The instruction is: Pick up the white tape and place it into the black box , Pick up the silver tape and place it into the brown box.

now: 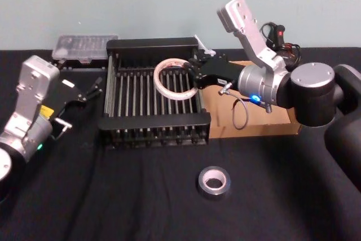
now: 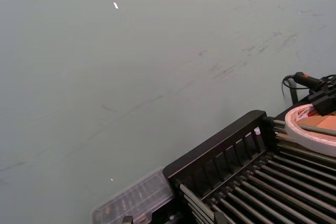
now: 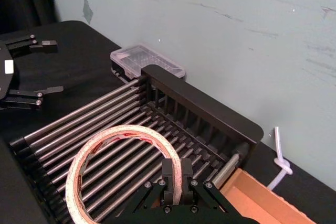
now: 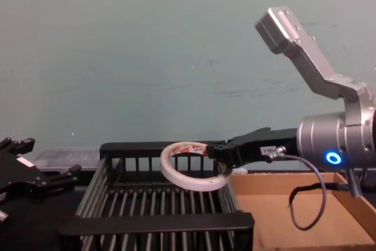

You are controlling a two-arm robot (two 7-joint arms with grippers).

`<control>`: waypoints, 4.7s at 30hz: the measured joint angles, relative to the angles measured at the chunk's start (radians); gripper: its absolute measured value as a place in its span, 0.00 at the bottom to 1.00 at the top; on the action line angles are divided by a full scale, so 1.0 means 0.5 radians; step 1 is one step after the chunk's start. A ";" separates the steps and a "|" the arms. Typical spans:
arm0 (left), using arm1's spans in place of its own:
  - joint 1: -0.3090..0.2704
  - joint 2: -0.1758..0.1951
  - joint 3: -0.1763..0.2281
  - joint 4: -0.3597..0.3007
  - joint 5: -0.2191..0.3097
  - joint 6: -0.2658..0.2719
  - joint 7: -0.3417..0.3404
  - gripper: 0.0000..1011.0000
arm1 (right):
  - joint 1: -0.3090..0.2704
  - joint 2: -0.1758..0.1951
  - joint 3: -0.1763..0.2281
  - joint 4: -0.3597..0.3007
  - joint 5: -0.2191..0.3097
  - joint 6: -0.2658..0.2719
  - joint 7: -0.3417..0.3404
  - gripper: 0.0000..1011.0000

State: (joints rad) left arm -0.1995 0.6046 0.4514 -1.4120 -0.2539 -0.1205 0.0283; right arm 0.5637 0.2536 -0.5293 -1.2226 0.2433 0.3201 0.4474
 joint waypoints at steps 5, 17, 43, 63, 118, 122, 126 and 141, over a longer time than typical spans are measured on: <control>0.000 0.000 0.000 0.000 0.000 0.000 0.000 0.99 | -0.003 0.006 0.003 -0.006 0.000 0.000 0.000 0.10; 0.000 0.000 0.000 0.000 0.000 0.000 0.000 0.99 | -0.011 0.013 0.008 -0.018 0.001 0.006 -0.005 0.18; 0.000 0.000 0.000 0.000 0.000 0.000 0.000 0.99 | -0.016 0.017 0.011 -0.026 0.005 0.012 -0.009 0.97; 0.000 0.000 0.000 0.000 0.000 0.000 0.000 0.99 | -0.158 0.168 0.124 -0.313 0.051 0.145 -0.045 0.99; 0.000 0.000 0.000 0.000 0.000 0.000 0.000 0.99 | -0.668 0.809 -0.083 -0.997 0.309 0.501 0.140 0.99; 0.000 0.000 0.000 0.000 0.000 0.000 0.000 0.99 | -0.651 0.794 -0.106 -0.968 0.297 0.502 0.134 0.99; 0.000 0.000 0.000 0.000 0.000 0.000 0.000 0.99 | -0.638 0.781 -0.123 -0.944 0.284 0.503 0.131 0.99; 0.000 0.000 0.000 0.000 0.000 0.000 0.000 0.99 | -0.609 0.733 -0.152 -0.859 0.234 0.497 0.121 0.99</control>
State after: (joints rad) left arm -0.1995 0.6047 0.4514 -1.4120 -0.2539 -0.1206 0.0283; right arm 0.2592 0.6200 -0.6053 -1.6522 0.3602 0.5687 0.5077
